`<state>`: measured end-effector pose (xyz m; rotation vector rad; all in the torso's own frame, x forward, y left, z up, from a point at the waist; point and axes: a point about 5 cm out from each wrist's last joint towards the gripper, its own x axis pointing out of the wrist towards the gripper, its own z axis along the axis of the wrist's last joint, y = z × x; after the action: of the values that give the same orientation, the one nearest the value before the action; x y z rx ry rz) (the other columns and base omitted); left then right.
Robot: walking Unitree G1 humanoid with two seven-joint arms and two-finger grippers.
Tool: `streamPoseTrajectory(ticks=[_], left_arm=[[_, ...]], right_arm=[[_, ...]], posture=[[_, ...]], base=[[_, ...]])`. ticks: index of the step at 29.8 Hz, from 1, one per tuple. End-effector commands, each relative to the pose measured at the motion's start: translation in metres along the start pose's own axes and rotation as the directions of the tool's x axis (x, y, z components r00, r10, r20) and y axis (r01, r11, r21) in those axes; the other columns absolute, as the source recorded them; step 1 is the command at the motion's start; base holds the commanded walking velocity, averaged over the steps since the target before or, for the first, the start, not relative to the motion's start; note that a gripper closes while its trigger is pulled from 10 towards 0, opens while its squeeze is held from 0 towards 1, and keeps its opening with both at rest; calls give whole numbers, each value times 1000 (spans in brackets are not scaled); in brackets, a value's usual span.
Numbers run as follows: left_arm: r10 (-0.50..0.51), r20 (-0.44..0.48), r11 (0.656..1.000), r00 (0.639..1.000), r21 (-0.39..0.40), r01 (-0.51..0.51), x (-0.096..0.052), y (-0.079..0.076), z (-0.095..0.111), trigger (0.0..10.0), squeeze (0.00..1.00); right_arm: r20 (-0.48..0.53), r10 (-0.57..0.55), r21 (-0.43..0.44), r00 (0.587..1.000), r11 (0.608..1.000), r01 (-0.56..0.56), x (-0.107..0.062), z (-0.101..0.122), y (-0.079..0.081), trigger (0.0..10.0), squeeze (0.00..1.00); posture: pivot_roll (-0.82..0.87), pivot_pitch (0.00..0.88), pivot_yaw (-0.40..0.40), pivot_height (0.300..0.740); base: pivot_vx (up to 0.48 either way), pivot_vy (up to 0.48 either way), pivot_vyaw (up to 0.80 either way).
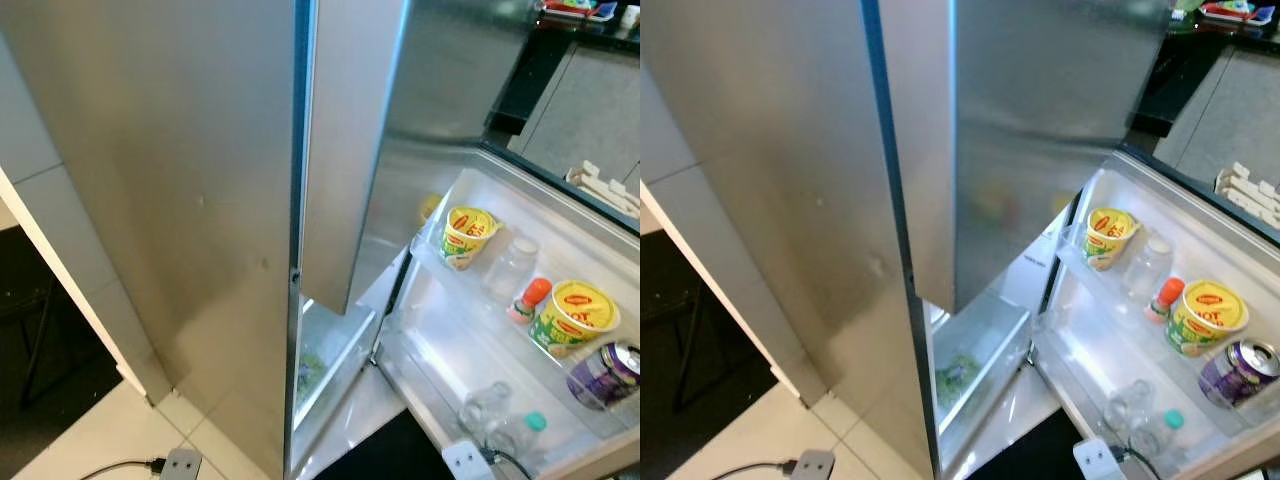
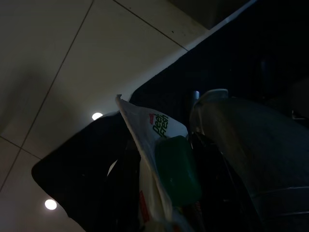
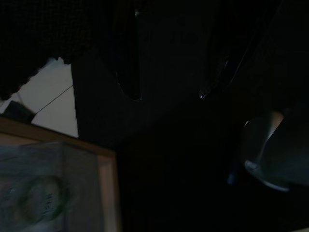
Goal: Restocking fridge
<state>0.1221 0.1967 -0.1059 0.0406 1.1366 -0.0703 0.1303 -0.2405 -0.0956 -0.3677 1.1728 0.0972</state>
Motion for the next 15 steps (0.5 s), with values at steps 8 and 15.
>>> streamPoseTrajectory(ticks=[8, 15], left_arm=[[-36, -28, 999, 999, -14, 36, 0, -9, -8, 10000, 0], [-30, -24, 999, 999, -28, 30, 0, -8, -8, 10000, 0]], right_arm=[[-7, -8, 7, 1000, 1000, 8, 0, -2, -4, 10000, 0], [27, 0, 38, 1000, 999, -1, -1, 2, -4, 10000, 0]], posture=[[-42, 0, -16, 740], [-46, 0, -13, 740]], base=[[0, -480, 0], [0, -209, 0]])
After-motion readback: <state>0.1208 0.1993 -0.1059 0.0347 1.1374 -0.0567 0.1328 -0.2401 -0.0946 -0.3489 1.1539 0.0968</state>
